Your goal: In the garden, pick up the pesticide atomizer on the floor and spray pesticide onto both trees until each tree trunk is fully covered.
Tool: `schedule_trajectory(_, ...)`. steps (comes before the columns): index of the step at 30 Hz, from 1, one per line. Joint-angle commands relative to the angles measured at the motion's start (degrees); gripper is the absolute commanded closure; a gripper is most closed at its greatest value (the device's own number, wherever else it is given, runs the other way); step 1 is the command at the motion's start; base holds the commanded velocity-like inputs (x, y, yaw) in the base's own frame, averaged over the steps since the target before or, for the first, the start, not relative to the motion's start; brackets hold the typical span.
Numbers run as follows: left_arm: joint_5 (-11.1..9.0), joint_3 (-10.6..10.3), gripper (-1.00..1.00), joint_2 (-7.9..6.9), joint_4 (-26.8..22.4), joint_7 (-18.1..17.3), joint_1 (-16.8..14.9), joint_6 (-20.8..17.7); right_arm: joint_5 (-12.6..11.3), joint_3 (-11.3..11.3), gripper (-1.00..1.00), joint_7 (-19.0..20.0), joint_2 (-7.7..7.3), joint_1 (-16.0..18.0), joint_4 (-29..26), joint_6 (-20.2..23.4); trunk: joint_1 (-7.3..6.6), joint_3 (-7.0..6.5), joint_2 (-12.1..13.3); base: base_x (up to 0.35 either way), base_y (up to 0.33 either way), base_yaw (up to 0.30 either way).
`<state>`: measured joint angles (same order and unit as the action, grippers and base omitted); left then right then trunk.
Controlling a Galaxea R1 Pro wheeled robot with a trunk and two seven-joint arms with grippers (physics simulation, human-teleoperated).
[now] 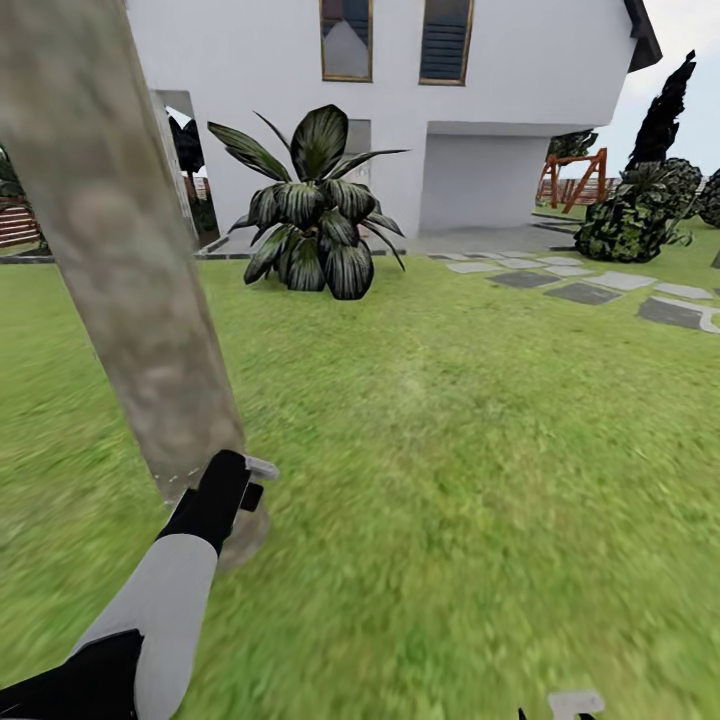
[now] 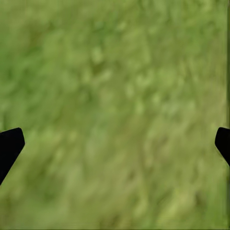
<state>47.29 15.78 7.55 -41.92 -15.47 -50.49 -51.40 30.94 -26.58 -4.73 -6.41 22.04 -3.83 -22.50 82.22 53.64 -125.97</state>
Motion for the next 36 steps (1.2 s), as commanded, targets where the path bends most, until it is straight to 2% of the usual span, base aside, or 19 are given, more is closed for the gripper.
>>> schedule_trajectory(1,0.67,0.3,1.0,0.09,-0.09,-0.53,-0.05,-0.07,0.61,-0.31,-1.0,-0.28,-0.01,0.04,0.1,-0.19,0.02,0.06,-0.02,0.236,-0.191,0.005)
schedule_trajectory(8,0.7,0.3,1.0,0.01,-0.09,-0.45,-0.05,-0.1,0.61,-0.31,-1.0,-0.28,-0.01,0.05,0.14,-0.19,0.02,0.06,-0.02,0.239,-0.188,0.009)
schedule_trajectory(12,0.7,0.29,1.0,0.0,-0.09,-0.44,-0.15,-0.1,0.61,-0.31,-1.0,-0.28,-0.01,0.04,0.14,-0.2,0.02,0.06,-0.02,0.146,-0.229,0.212)
schedule_trajectory(22,0.7,0.39,1.0,0.0,-0.12,-0.35,-0.34,-0.09,0.61,-0.31,-1.0,-0.28,-0.01,0.05,0.14,-0.18,0.02,0.06,-0.02,-0.116,-0.242,0.276)
schedule_trajectory(28,0.7,0.39,1.0,-0.08,-0.09,-0.35,0.01,-0.06,0.61,-0.31,-1.0,-0.28,-0.01,0.07,0.14,-0.18,0.02,0.06,-0.02,-0.052,-0.041,0.27)
schedule_trajectory(36,0.7,0.47,1.0,-0.16,-0.09,-0.27,0.23,-0.02,0.61,-0.31,-1.0,-0.28,-0.01,0.03,0.14,-0.19,0.02,0.06,-0.02,0.167,-0.16,0.027)
